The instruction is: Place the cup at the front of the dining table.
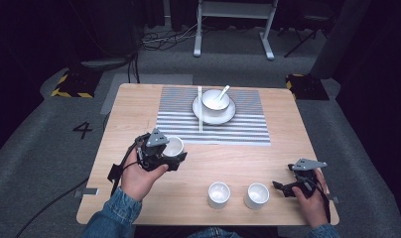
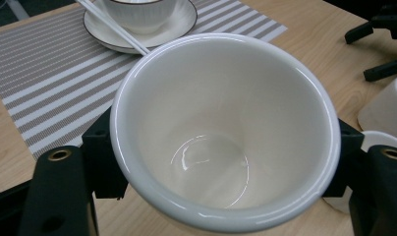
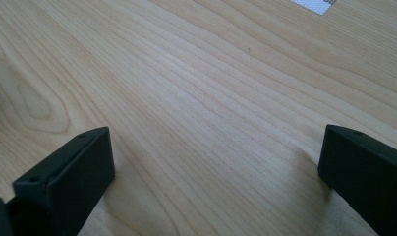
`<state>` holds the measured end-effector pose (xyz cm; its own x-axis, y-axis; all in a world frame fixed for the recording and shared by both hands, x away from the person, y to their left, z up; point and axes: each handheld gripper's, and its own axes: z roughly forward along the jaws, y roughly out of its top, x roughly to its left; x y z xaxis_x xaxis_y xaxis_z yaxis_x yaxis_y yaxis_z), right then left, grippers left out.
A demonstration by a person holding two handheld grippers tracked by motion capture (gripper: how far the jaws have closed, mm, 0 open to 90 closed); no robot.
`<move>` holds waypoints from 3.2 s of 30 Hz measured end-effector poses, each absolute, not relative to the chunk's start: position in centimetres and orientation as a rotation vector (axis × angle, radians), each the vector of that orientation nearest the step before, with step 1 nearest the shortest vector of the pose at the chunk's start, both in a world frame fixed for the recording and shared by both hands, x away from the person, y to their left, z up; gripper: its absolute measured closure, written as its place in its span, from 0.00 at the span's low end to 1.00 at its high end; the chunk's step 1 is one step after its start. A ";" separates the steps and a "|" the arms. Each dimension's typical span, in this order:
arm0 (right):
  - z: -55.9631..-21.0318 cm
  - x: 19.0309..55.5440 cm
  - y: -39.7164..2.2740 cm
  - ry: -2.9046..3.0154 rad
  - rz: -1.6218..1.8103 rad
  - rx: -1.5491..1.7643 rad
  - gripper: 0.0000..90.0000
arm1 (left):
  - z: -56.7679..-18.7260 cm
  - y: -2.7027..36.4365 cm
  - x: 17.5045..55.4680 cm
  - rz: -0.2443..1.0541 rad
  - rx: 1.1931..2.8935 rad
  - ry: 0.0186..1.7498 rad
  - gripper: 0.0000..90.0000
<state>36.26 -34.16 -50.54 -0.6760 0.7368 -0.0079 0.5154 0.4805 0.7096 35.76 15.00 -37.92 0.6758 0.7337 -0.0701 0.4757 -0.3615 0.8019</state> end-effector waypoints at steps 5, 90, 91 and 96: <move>-50.5 36.3 -34.1 2.413 1.000 1.066 0.01 | -37.4 15.2 37.1 0.401 2.015 0.948 0.30; -50.5 36.2 -34.1 2.409 0.998 1.072 0.00 | -47.6 12.4 57.0 0.428 1.995 1.209 0.30; -50.5 36.2 -34.1 2.409 0.998 1.072 0.01 | -47.8 12.5 56.9 0.435 1.998 1.211 0.30; -50.5 36.2 -34.1 2.409 0.997 1.072 0.01 | -48.0 12.8 56.8 0.430 2.009 1.187 0.30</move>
<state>36.24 -34.08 -50.53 -0.6668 0.7452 -0.0087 0.5210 0.4744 0.7095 56.82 12.80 -48.05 0.5138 0.8538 -0.0841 0.6019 -0.2888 0.7445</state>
